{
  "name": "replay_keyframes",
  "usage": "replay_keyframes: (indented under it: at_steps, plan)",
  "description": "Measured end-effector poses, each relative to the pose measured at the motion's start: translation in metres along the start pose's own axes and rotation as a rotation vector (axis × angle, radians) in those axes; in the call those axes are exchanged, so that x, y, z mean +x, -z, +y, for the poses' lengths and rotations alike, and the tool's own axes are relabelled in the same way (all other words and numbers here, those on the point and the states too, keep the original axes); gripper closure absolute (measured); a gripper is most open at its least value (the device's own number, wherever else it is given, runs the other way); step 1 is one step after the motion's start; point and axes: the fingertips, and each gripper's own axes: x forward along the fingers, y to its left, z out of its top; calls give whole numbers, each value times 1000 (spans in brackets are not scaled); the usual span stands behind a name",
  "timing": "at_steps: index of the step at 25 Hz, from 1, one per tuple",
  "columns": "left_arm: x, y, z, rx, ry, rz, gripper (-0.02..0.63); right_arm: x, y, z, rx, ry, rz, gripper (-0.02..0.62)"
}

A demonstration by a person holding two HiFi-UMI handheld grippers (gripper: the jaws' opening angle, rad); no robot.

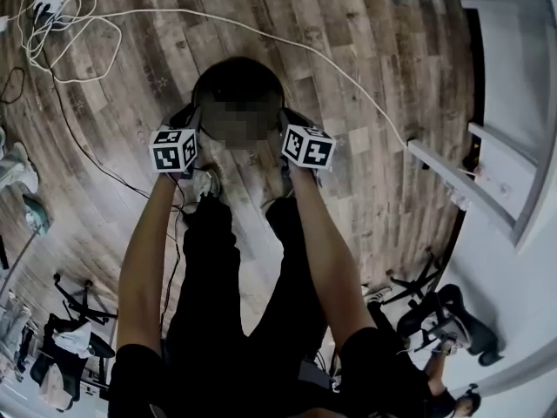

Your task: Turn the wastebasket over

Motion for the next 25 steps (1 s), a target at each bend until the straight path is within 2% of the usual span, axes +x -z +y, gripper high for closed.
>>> replay_keyframes:
  at_steps: [4, 8, 11, 14, 17, 20, 25]
  plan:
    - [19, 5, 5, -27, -18, -10, 522, 17, -2, -11, -14, 12, -2, 545]
    - [27, 1, 5, -32, -21, -55, 520, 25, -7, -16, -23, 12, -34, 545]
    - [31, -5, 3, -31, -23, -58, 515, 29, -13, -20, -46, 44, -37, 543]
    - [36, -9, 5, -17, -65, -41, 512, 33, -16, -20, -66, 61, -30, 543]
    - [37, -15, 12, -51, -108, -44, 512, 35, -19, -17, -66, 54, -25, 542]
    - [36, -21, 17, -80, -128, -57, 508, 34, -24, -15, -49, 47, -20, 459]
    - [20, -24, 19, -84, -136, -65, 497, 20, -26, -12, -32, 50, -17, 440]
